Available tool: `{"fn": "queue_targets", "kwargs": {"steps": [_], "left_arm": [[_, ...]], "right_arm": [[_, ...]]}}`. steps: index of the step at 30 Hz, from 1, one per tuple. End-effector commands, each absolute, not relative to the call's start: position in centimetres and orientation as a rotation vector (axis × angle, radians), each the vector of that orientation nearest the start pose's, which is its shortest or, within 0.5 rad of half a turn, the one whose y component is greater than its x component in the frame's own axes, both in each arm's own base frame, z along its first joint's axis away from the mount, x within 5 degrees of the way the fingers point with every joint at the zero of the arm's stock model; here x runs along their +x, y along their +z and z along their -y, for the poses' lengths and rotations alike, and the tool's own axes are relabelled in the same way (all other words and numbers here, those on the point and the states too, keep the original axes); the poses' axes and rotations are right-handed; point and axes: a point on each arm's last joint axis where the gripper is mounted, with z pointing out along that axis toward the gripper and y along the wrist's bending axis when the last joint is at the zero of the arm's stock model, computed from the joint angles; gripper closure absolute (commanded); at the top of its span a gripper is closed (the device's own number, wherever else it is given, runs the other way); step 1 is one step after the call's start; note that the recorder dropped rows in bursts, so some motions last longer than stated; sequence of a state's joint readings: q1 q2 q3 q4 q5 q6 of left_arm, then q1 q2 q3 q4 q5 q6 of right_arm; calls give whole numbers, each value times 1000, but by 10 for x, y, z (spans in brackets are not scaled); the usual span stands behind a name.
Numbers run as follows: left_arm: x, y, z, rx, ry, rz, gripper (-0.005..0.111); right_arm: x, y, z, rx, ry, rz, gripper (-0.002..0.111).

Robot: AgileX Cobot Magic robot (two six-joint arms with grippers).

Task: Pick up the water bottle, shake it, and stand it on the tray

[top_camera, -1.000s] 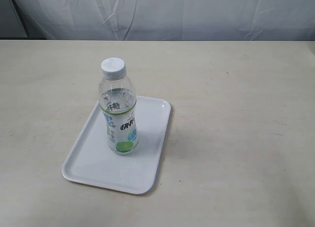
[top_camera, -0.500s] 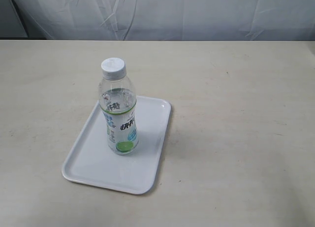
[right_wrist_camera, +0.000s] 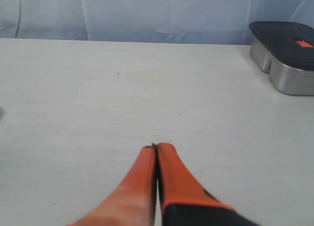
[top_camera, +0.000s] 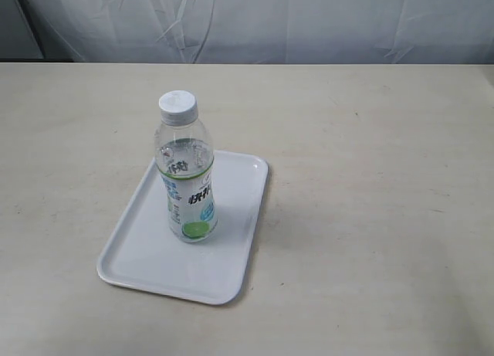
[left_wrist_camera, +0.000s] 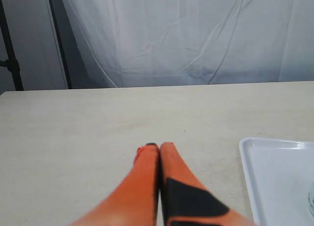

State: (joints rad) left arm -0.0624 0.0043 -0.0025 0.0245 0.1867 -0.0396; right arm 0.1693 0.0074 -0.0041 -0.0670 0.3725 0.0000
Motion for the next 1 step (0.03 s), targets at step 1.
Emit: {"fn": "queue_targets", "kwargs": {"steps": [1], "left_arm": [[56, 197, 3, 34, -55, -1662, 106]], "right_arm": [[53, 181, -6, -193, 47, -1836, 106]]}}
